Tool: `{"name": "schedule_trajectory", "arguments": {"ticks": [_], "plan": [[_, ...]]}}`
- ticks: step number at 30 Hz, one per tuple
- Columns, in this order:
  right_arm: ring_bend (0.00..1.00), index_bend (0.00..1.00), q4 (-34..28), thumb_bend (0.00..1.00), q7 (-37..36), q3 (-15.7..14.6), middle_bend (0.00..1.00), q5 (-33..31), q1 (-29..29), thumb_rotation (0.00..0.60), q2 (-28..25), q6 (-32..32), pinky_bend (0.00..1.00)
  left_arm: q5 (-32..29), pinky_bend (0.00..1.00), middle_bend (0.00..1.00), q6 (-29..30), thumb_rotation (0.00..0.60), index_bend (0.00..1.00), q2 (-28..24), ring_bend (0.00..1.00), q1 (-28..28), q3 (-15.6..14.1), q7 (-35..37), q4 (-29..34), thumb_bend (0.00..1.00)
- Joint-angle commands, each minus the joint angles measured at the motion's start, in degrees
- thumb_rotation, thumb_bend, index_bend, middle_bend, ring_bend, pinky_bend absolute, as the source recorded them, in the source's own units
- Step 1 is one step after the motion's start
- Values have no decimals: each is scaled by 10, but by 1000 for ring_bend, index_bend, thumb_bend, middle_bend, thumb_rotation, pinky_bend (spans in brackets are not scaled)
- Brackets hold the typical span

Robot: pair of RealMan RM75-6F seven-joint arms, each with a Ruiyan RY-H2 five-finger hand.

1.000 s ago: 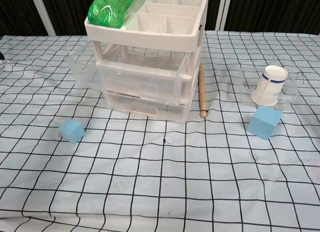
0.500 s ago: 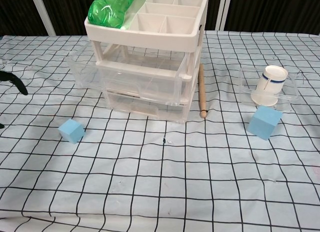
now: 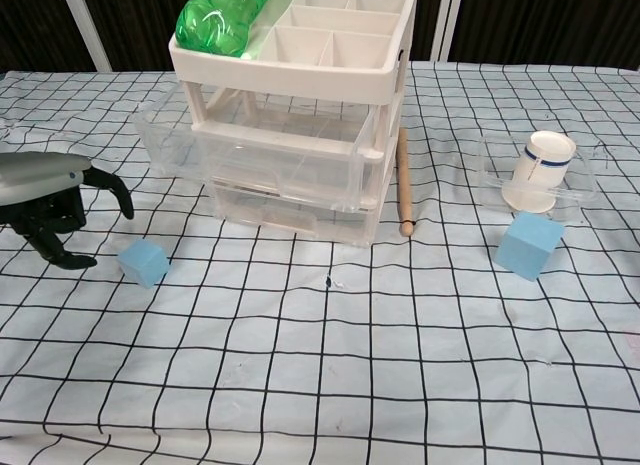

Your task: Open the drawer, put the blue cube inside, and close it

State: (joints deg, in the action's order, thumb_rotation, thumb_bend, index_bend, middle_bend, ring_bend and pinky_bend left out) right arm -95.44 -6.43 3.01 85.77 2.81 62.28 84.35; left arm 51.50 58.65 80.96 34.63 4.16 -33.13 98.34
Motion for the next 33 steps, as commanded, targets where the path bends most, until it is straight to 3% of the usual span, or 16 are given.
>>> {"name": "schedule_trajectory", "arguments": {"ticks": [1,11,17,22,26,33], "plan": [[0,0,0,247,-1,0,0,0,0,600,0,0,176,-10,885,991,-9,600,335,11,958,9,0,-9,-4,250],[0,0,0,247,-1,0,0,0,0,600,0,0,176,-40,886,993,-21,600,400,31,959,26,-2,-21,-9,294],[0,0,0,248,-1,0,0,1,0,600,0,0,176,-44,892,997,-18,600,484,35,962,28,-6,-21,-10,385],[0,0,0,248,-2,0,0,0,-1,600,0,1,176,-33,895,999,-9,600,502,29,964,24,-8,-11,0,396],[0,0,0,247,-3,0,0,0,-1,600,-1,1,176,-7,895,999,10,600,502,7,964,15,-7,7,34,396],[0,0,-1,247,-2,0,0,-1,-1,600,-1,0,176,52,895,998,50,600,503,-73,964,3,5,21,160,395]]}}
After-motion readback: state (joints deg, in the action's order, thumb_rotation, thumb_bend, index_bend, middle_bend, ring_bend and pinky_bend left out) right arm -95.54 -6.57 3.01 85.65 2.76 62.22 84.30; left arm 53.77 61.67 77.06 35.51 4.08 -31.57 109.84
